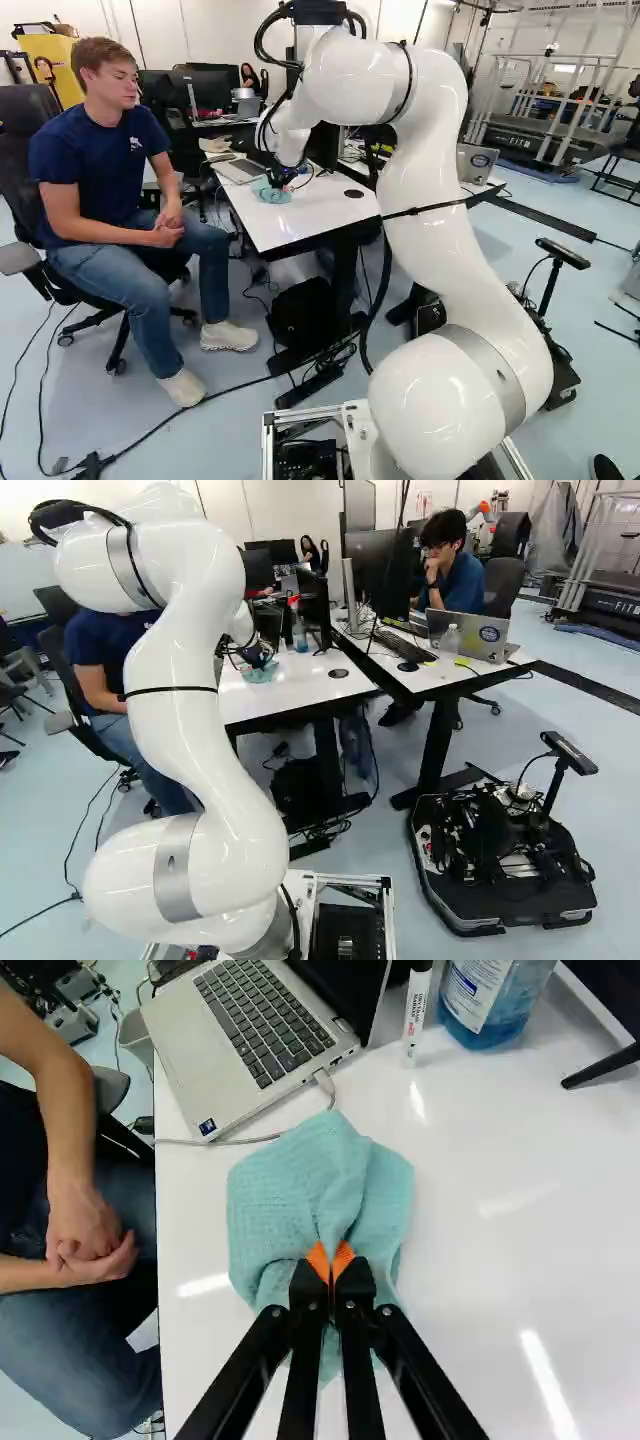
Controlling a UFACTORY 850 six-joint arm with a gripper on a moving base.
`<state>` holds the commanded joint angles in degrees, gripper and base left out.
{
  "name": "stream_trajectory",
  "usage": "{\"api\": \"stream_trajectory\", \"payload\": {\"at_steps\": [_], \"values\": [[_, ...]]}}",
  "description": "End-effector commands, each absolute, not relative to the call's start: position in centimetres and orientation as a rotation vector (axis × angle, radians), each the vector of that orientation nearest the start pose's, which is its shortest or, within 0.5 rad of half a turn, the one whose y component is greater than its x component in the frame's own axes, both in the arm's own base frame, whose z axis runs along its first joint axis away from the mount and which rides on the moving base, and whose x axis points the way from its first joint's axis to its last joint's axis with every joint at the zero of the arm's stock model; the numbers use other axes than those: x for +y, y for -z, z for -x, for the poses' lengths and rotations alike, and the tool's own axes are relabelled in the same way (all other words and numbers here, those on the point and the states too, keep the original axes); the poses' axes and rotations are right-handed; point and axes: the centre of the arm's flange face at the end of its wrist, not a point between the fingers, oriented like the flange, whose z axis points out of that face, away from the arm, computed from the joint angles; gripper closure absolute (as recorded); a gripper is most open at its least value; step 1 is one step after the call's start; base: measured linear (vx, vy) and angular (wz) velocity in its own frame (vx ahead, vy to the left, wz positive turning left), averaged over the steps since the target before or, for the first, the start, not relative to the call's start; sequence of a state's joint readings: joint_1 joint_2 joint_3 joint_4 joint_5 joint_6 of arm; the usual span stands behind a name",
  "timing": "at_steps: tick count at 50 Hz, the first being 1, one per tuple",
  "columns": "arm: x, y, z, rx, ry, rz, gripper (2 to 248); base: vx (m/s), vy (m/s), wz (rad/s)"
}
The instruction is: Clean the table with the green towel
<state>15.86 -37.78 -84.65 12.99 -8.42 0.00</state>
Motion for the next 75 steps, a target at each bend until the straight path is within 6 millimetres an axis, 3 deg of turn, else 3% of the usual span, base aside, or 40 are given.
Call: {"api": "stream_trajectory", "payload": {"at_steps": [37, 63, 75], "values": [[19.5, -41.8, -67.8, -0.093, 0.888, 2.81, 226, 0.0, 0.0, 0.0], [16.5, -42.2, -65.0, -0.048, 0.852, 2.84, 226, 0.0, 0.0, 0.0], [15.6, -42.2, -65.4, -0.026, 0.858, 2.843, 226, 0.0, 0.0, 0.0]]}}
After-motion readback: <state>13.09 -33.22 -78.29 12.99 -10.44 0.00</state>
